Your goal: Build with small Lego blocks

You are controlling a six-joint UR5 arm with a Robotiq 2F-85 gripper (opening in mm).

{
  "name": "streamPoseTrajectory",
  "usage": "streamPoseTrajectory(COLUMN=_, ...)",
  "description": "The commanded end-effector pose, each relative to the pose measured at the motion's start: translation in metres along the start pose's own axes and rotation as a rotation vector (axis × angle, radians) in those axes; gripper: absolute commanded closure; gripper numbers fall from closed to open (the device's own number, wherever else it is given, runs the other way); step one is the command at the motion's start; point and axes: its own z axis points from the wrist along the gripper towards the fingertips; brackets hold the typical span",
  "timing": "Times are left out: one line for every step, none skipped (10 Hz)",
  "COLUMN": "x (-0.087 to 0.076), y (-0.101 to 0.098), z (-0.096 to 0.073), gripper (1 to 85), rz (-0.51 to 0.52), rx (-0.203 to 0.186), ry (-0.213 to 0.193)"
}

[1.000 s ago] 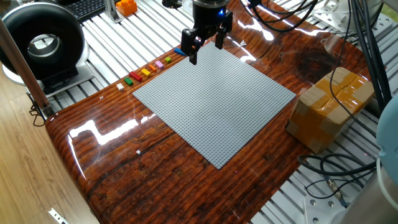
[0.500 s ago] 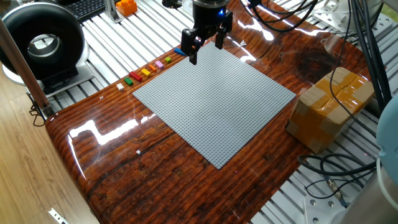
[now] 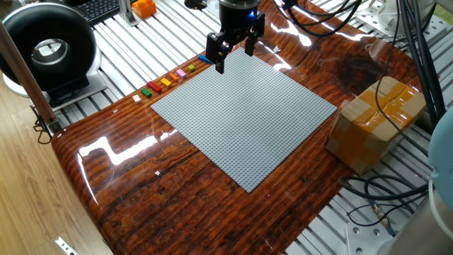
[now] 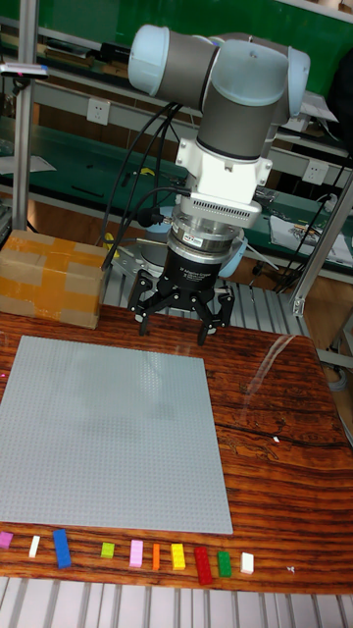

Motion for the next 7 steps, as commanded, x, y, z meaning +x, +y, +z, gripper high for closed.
streamPoseTrajectory(x=0.035, y=-0.0322, z=-0.0046, gripper=84.7, rz=0.192, rx=0.146, ry=0.122)
streamPoseTrajectory(x=0.0333, y=-0.0319, z=-0.0023, gripper=84.7, rz=0.199, rx=0.145, ry=0.11)
streamPoseTrajectory(x=0.0328, y=-0.0305, z=-0.0014, gripper=84.7, rz=0.206, rx=0.139, ry=0.107)
streamPoseTrajectory(x=0.0332, y=-0.0296, z=-0.0012, gripper=84.7, rz=0.209, rx=0.137, ry=0.109)
streamPoseTrajectory(x=0.0332, y=-0.0285, z=-0.0003, gripper=84.7, rz=0.21, rx=0.13, ry=0.108)
streamPoseTrajectory(x=0.0325, y=-0.0263, z=0.0007, gripper=84.7, rz=0.211, rx=0.121, ry=0.105)
streamPoseTrajectory(x=0.0321, y=-0.026, z=0.0008, gripper=84.7, rz=0.21, rx=0.119, ry=0.104)
